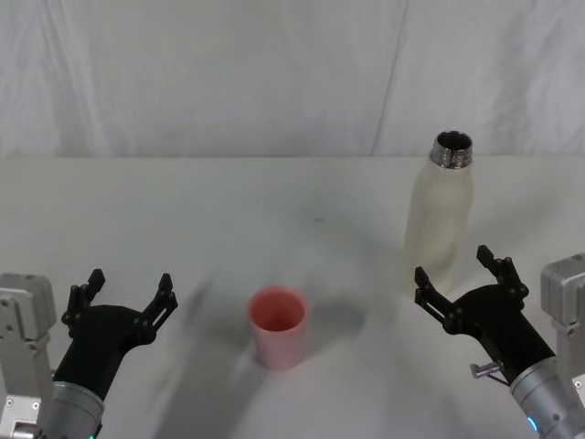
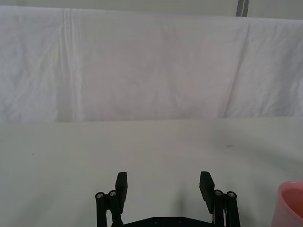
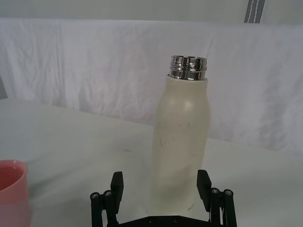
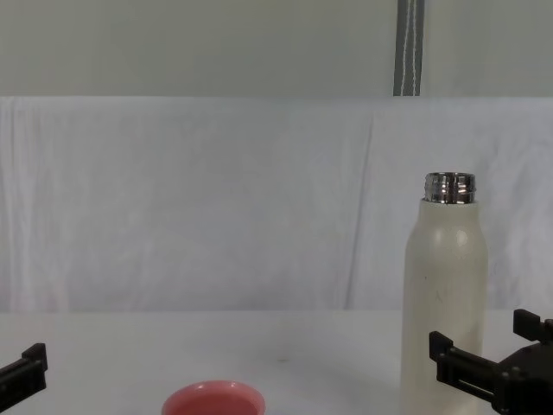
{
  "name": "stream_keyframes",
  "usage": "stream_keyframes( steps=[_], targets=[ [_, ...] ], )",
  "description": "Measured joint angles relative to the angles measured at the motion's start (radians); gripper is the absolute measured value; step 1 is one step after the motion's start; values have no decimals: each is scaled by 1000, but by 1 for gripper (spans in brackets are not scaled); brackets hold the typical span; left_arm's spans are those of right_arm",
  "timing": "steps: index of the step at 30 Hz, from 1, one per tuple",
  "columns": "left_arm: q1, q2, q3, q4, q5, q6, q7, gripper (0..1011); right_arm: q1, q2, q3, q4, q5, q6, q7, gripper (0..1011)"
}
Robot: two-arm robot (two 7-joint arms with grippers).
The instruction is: Grasp the thermos with one hand and pour water into the cup lid.
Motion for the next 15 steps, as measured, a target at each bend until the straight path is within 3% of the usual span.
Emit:
stream_keyframes(
  steps=[15],
  targets=[
    [0,0,0,0,0,0,0,1001,0,0,0,0,0,0,0,1001]
  ],
)
